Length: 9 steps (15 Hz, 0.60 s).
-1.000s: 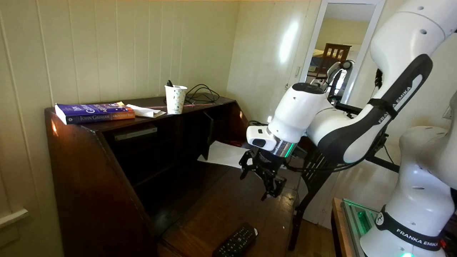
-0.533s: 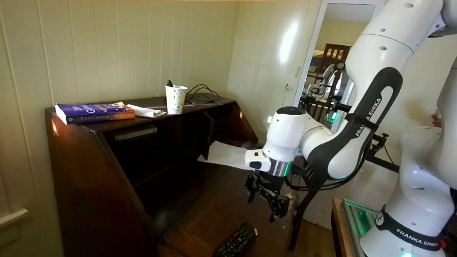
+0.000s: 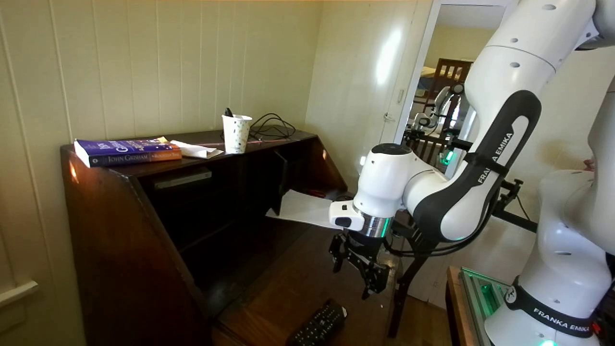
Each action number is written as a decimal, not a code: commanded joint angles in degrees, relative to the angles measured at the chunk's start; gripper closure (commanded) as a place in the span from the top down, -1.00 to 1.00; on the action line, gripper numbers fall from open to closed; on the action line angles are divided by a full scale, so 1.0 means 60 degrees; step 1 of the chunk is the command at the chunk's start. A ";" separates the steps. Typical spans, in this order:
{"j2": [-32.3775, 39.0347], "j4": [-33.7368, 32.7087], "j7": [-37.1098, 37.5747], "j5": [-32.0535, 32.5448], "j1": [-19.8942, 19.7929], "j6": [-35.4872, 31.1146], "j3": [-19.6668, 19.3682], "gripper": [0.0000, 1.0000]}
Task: Put the remote inside the topmost shelf on the left
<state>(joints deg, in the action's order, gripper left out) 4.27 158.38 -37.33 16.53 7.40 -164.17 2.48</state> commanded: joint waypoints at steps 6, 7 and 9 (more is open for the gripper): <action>0.1599 -0.1057 0.1340 0.0439 0.0296 -0.0779 0.0178 1.00; 0.1765 -0.1140 0.1373 0.0441 0.0350 -0.0856 0.0163 1.00; 0.2091 -0.1299 0.1780 0.0961 0.0806 -0.1094 -0.0283 1.00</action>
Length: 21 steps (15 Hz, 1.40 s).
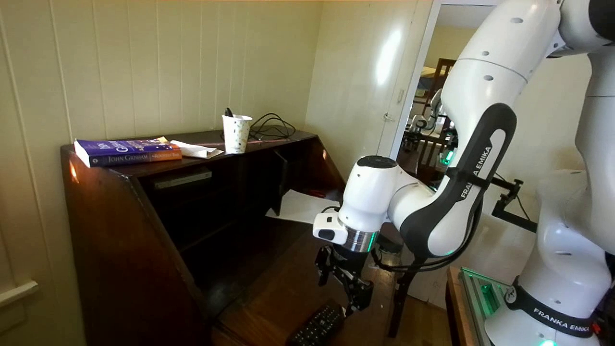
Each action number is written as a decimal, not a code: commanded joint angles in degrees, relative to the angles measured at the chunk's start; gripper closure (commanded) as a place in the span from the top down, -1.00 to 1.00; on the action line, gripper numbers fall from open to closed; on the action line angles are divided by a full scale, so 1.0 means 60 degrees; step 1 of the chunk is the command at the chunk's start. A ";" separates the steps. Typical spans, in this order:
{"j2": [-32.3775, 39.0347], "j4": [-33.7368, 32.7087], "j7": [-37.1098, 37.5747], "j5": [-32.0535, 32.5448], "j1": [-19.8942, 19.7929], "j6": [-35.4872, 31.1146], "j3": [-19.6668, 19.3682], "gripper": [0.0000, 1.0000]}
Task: Put the remote inside the topmost shelf on the left
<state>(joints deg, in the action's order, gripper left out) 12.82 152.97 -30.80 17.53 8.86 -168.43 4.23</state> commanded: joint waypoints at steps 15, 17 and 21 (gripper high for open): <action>0.1183 -0.0828 0.3228 0.4195 0.4991 -0.0358 -0.4238 1.00; 0.1077 -0.0702 0.2473 0.4355 0.4839 -0.0304 -0.4081 1.00; 0.0801 -0.0218 0.0795 0.4099 0.4079 -0.0340 -0.3422 1.00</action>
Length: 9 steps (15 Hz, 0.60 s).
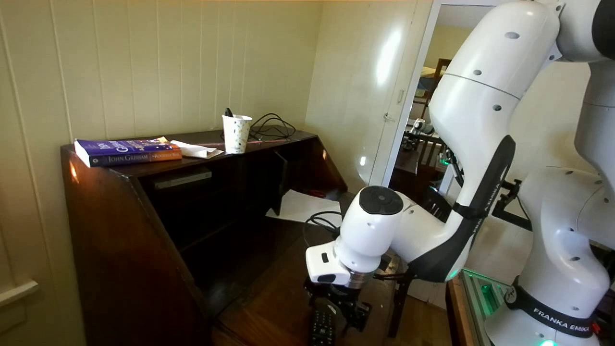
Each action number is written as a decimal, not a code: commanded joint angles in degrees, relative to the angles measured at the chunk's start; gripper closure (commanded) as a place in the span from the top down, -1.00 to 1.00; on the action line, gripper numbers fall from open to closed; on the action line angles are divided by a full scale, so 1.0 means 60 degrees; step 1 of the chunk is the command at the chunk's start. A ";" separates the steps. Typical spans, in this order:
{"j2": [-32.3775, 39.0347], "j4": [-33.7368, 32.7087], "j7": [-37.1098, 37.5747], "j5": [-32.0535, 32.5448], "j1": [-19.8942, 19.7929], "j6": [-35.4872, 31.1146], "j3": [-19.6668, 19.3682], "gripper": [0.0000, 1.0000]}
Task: Put the remote inside the topmost shelf on the left
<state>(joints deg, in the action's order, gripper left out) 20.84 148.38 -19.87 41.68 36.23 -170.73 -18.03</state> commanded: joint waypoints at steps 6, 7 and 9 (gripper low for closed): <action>-0.1381 0.0795 -0.1683 0.1657 -0.0029 0.0736 -0.0643 1.00; -0.1412 0.0779 -0.1786 0.1735 -0.0088 0.0655 -0.0643 1.00; -0.1373 0.0730 -0.2333 0.1662 -0.0227 0.0549 -0.0518 1.00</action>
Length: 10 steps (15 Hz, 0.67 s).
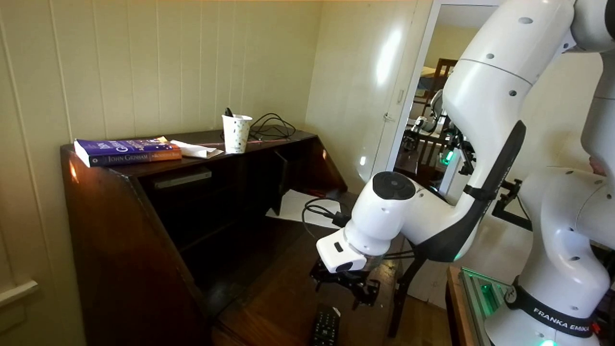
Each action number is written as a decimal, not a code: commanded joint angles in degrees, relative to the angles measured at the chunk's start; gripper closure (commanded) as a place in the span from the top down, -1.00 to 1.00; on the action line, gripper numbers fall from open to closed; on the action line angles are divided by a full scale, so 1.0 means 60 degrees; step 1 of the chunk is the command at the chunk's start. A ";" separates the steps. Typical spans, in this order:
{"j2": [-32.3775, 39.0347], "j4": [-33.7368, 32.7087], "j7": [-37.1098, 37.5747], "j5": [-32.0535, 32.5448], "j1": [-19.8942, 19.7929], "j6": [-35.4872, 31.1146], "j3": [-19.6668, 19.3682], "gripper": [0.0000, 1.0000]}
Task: Put the remote inside the topmost shelf on the left
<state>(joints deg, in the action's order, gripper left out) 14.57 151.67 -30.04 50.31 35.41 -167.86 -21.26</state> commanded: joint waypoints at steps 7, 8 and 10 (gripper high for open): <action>0.0047 -0.0148 -0.0298 0.0355 0.0208 -0.0370 -0.0190 1.00; 0.0116 -0.0264 0.0238 0.0491 0.0432 -0.0388 -0.0288 1.00; 0.0295 -0.0464 0.1051 0.0608 0.0744 -0.0377 -0.0375 1.00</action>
<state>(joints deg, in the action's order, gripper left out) 14.50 150.83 -30.99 51.10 36.71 -169.36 -21.92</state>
